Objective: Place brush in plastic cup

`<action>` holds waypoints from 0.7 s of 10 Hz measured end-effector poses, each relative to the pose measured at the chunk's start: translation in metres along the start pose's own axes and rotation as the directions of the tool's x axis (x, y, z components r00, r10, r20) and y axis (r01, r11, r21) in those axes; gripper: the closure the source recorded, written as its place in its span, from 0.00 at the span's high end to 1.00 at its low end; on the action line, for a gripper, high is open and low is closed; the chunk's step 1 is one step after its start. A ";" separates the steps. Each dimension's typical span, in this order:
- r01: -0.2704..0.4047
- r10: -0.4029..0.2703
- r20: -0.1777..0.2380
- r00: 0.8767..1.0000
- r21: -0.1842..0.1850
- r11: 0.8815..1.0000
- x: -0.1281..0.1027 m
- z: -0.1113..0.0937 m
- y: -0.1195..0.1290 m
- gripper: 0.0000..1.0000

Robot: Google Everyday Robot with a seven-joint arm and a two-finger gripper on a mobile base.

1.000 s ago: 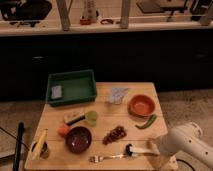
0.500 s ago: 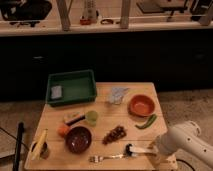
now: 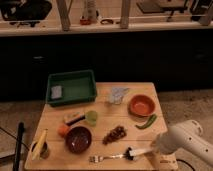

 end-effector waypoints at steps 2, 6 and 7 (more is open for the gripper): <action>0.030 -0.030 0.003 1.000 0.022 0.999 -0.006 -0.020 -0.010 0.00; 0.079 -0.081 0.038 0.996 0.038 0.996 -0.012 -0.040 -0.026 0.00; 0.094 -0.096 0.048 0.994 0.035 0.995 -0.013 -0.045 -0.028 0.00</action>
